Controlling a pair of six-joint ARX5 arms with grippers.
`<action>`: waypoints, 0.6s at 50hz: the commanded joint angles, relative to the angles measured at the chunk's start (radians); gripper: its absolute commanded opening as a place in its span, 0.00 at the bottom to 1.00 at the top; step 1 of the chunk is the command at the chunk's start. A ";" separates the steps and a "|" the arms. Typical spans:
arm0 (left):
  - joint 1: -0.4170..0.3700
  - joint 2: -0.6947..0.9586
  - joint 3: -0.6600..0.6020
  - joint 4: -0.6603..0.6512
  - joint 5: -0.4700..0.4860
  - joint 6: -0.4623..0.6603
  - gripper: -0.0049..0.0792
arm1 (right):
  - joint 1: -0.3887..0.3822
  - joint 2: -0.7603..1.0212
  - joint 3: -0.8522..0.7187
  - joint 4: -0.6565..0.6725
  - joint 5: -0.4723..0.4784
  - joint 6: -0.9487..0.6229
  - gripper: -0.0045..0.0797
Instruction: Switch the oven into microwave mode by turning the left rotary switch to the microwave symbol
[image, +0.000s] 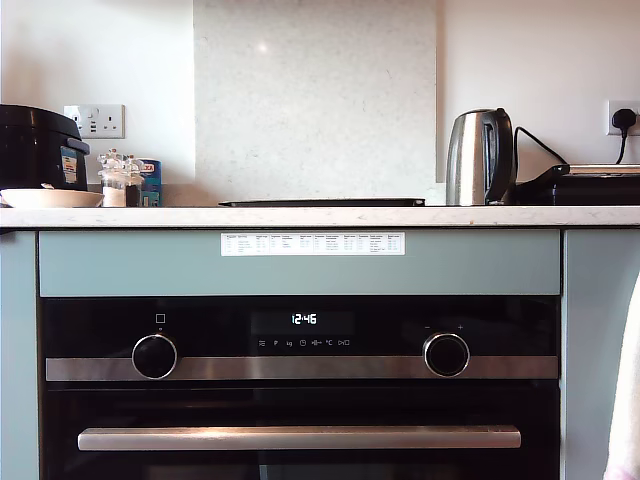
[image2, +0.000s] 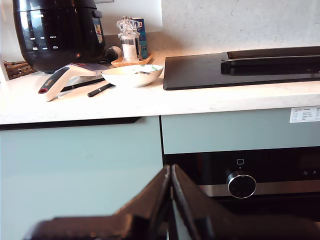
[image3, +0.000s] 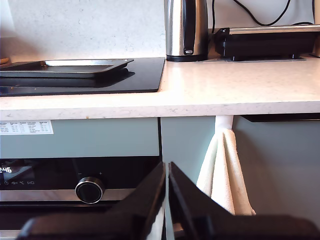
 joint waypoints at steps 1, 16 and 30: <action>-0.001 -0.014 0.053 -0.022 0.160 -0.109 0.03 | -0.085 -0.006 0.104 -0.115 -0.114 0.186 0.04; -0.001 -0.014 0.056 0.004 0.166 -0.136 0.03 | -0.084 -0.006 0.104 -0.101 -0.129 0.187 0.04; -0.002 -0.010 0.130 -0.014 0.325 -0.142 0.05 | -0.084 -0.006 0.111 -0.099 -0.149 0.187 0.04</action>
